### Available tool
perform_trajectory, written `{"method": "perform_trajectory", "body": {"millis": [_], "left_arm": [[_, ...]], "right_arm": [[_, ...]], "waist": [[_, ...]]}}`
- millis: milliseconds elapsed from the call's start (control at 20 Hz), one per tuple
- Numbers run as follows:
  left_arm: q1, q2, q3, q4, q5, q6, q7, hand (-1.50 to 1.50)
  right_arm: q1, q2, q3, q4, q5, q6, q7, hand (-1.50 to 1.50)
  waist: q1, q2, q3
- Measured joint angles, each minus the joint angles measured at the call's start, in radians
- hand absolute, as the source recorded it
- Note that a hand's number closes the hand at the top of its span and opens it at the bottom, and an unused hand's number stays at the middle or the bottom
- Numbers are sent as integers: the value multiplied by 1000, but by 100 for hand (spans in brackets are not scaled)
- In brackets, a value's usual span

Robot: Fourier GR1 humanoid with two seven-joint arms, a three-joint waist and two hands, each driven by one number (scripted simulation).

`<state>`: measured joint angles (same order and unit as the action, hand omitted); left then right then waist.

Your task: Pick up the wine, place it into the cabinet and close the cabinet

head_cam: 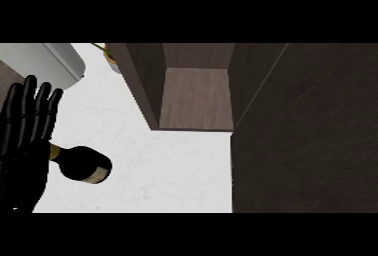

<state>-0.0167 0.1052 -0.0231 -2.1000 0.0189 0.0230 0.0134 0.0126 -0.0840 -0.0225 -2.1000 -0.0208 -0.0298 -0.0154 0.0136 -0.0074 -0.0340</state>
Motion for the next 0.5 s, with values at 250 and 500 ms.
{"method": "perform_trajectory", "body": {"millis": [250, 500], "left_arm": [[-38, 65, 115, 63, 95, -73, -49, -150], [-66, 65, 177, 152, 314, -132, 52, -150]], "right_arm": [[46, -2, 34, -89, 42, -1, 18, -150], [103, -24, 96, -110, -60, 96, 93, -150]], "waist": [[-13, 5, 24], [-19, 7, 30]]}}
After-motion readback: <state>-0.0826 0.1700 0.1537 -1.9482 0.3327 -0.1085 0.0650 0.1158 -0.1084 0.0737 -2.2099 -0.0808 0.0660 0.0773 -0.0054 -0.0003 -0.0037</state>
